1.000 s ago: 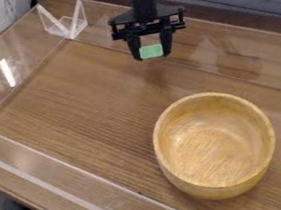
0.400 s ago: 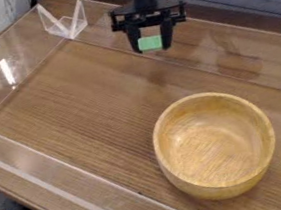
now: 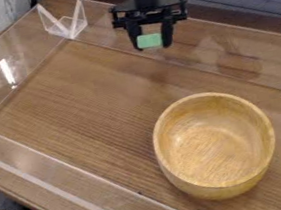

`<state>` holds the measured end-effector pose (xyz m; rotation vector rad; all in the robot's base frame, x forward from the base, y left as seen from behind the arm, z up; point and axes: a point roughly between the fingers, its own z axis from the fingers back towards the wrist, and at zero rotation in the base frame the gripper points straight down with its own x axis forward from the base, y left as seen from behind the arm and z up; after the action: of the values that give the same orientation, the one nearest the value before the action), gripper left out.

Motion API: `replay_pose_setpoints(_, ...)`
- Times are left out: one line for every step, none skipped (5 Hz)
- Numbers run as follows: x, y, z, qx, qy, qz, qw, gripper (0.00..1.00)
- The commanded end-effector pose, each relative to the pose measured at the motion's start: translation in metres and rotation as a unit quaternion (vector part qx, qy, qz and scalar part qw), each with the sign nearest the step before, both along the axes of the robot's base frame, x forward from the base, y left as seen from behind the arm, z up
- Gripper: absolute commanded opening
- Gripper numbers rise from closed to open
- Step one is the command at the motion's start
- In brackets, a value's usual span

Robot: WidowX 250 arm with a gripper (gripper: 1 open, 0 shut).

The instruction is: Remove the green block from inside the brown bowl and put it on the table

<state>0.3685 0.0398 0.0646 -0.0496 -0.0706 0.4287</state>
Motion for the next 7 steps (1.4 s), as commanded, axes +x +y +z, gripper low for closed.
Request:
replay_pose_setpoints(0.001, 0.008, 0.006, 0.006, -0.022, 0.029, 0.9993, 0.0)
replay_pose_setpoints(0.004, 0.008, -0.003, 0.007, -0.019, 0.029, 0.9994, 0.0)
replay_pose_setpoints(0.005, 0.007, -0.004, 0.006, -0.02, 0.026, 0.9994, 0.0)
replay_pose_setpoints(0.007, 0.001, -0.005, 0.005, -0.021, 0.021, 0.9995, 1.0)
replay_pose_setpoints(0.008, -0.004, -0.009, 0.006, -0.023, 0.017, 0.9996, 1.0)
replay_pose_setpoints(0.005, -0.001, -0.019, 0.006, -0.021, 0.024, 0.9995, 1.0)
replay_pose_setpoints(0.005, 0.001, -0.027, 0.007, -0.02, 0.029, 0.9993, 1.0)
